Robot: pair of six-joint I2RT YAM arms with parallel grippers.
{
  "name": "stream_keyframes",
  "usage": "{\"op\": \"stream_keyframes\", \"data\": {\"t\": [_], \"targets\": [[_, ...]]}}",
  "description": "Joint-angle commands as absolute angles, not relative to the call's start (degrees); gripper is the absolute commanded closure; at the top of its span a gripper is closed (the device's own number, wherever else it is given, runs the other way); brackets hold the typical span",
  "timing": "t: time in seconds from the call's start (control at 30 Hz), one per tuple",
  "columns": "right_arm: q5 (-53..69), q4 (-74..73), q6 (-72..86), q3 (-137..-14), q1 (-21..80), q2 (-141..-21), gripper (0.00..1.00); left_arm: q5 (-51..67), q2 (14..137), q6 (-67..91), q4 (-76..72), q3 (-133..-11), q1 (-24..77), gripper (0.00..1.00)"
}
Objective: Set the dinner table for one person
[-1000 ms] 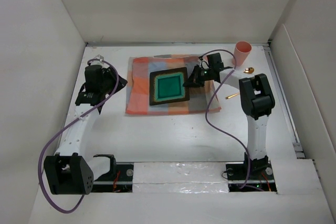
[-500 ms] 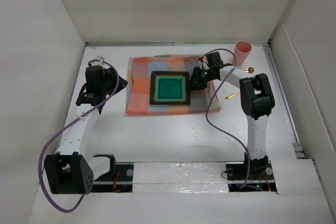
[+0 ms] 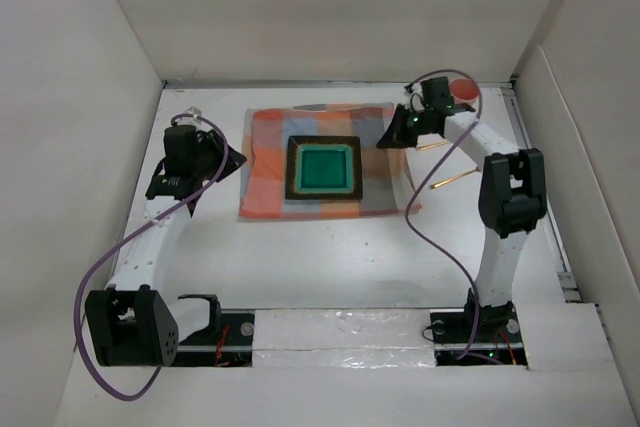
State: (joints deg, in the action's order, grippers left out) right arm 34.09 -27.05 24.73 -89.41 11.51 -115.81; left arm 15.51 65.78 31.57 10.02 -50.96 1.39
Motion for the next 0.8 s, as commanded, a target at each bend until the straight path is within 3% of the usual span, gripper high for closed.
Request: {"op": "stream_keyframes", "data": {"t": [0.0, 0.1, 0.3, 0.4, 0.43, 0.53, 0.77], "targets": [[33.2, -26.9, 24.1, -97.0, 4.9, -109.0, 1.00, 21.2, 66.0, 32.7, 10.8, -53.0, 1.4, 0.81], [26.5, -27.5, 25.2, -105.4, 1.3, -109.4, 1.00, 25.3, 66.2, 33.9, 9.9, -53.6, 1.4, 1.00], [0.4, -37.9, 21.0, -128.2, 0.3, -117.0, 1.00, 22.1, 63.5, 30.6, 12.7, -53.4, 1.4, 1.00], [-6.9, -43.8, 19.2, -135.2, 0.3, -122.9, 0.77, 22.2, 63.4, 29.8, 13.1, -51.9, 1.4, 1.00], [-7.6, -45.2, 17.9, -137.7, 0.3, -124.0, 0.60, 22.5, 63.5, 29.8, 12.9, -51.2, 1.4, 0.98], [-11.8, -46.1, 15.5, -139.0, 0.9, -126.5, 0.46, 24.3, 64.1, 29.8, 12.4, -50.3, 1.4, 0.88], [-15.0, -45.4, 12.0, -139.7, 0.4, -130.3, 0.44, 25.7, 65.2, 29.6, 12.2, -50.3, 1.4, 0.81]]}}
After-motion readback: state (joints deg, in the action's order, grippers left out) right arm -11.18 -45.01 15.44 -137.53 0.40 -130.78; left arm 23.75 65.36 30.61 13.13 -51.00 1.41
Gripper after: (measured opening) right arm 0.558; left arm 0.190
